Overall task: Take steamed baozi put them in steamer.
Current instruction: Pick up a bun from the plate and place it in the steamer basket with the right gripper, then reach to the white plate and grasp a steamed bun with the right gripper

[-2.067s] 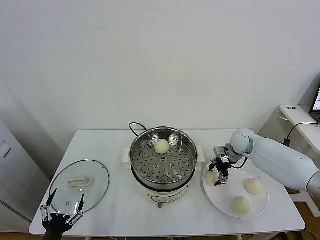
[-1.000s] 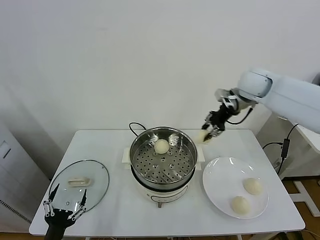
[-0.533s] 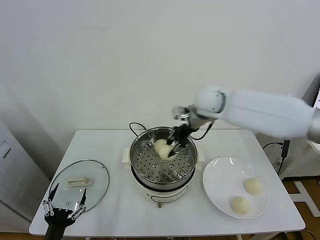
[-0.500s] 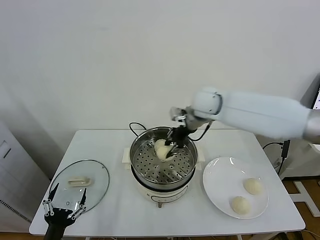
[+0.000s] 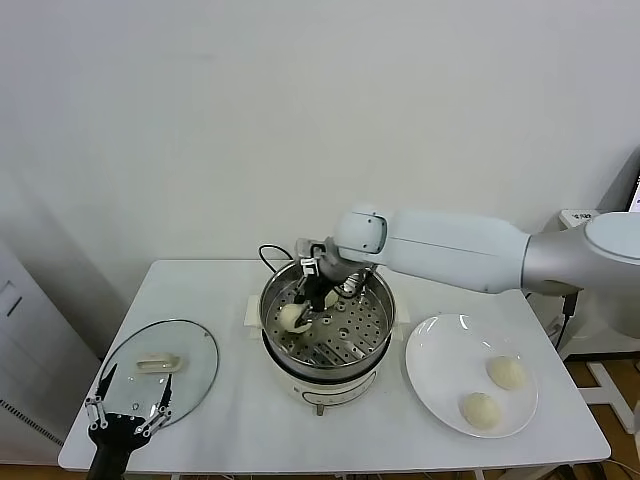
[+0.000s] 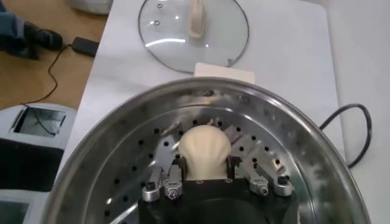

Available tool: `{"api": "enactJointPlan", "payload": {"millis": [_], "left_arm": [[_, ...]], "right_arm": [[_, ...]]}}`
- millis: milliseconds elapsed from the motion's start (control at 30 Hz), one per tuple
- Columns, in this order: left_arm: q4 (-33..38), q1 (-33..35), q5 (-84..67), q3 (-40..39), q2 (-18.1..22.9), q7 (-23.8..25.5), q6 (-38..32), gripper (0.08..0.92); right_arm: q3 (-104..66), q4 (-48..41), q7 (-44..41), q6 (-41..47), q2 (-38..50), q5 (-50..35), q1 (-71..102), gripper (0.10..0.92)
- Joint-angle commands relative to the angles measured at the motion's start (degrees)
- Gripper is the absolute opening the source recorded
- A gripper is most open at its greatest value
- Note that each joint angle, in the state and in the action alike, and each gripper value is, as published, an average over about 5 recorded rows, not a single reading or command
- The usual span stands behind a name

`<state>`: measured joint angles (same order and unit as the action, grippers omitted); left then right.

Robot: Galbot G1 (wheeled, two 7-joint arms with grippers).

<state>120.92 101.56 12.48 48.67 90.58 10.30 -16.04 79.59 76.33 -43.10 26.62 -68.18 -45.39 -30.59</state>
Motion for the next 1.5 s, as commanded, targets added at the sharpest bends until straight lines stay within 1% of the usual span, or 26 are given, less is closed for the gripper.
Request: {"api": "enactJointPlan", "payload": {"millis": [33,167,267,367,433,567,700,833,900,967,1200,1300,1500], "left_arm": [[-0.05,0.12,0.02,0.21,0.06,0.0,-0.06,0.823],[0.07,0.14,0.09,0.25,0.09,0.02,-0.07,0.823],[0.41,0.08,0.24,0.15,0.24,0.06,0.03,0.823],[0.74,0.05,0.32,0.18,0.44,0.08,0.12,0.823],[0.93,0.02,0.31,0.28,0.52,0.08,0.19,0.823],[1.36,0.13,0.4,0.25,0.6,0.09,0.25,0.823],[1.64,0.36,0.72,-0.02,1.01,0.1,0.14,0.823],[1.8,0.47,1.28,-0.34,1.5,0.1,0.11,0.823],[1.93,0.51,1.74,-0.45,1.73,0.11,0.13,0.823],[2.05,0.6,2.2,-0.53,1.88,0.12,0.18,0.823],[1.78,0.69,3.87,-1.18,2.05,0.13,0.33,0.823],[1.54,0.75,4.57,-1.31,2.41,0.13,0.28,0.823],[1.42,0.67,5.43,-1.56,2.89,0.11,0.34,0.823]], "right_arm": [[-0.29,-1.35,1.92,0.67,-1.92,0.23,1.25,0.516],[-0.46,0.1,0.33,0.96,0.72,0.62,-1.23,0.619],[-0.79,1.71,-3.1,1.03,4.61,1.2,-4.46,0.705],[-1.64,2.72,-8.94,0.13,9.47,3.48,-8.38,0.782],[-2.28,3.14,-14.22,-1.08,13.19,5.75,-11.38,0.81],[-1.91,3.72,-24.65,-4.89,20.83,11.24,-16.5,0.822],[0.06,4.15,-31.32,-9.95,29.66,19.47,-18.57,0.823],[-0.32,5.41,-33.04,-14.84,37.89,29.23,-14.05,0.823],[-2.72,6.81,-33.04,-17.42,41.13,34.72,-8.23,0.823],[-8.81,7.85,-32.9,-19.43,43.46,39.4,-0.13,0.823],[-30.8,7.37,-32.07,-22.46,45.68,47.82,27.24,0.823],[-35.58,6.82,-32.03,-23.38,45.16,49.87,34.01,0.823],[-40.61,6.12,-31.61,-24.13,43.75,51.15,43.13,0.823]]}}
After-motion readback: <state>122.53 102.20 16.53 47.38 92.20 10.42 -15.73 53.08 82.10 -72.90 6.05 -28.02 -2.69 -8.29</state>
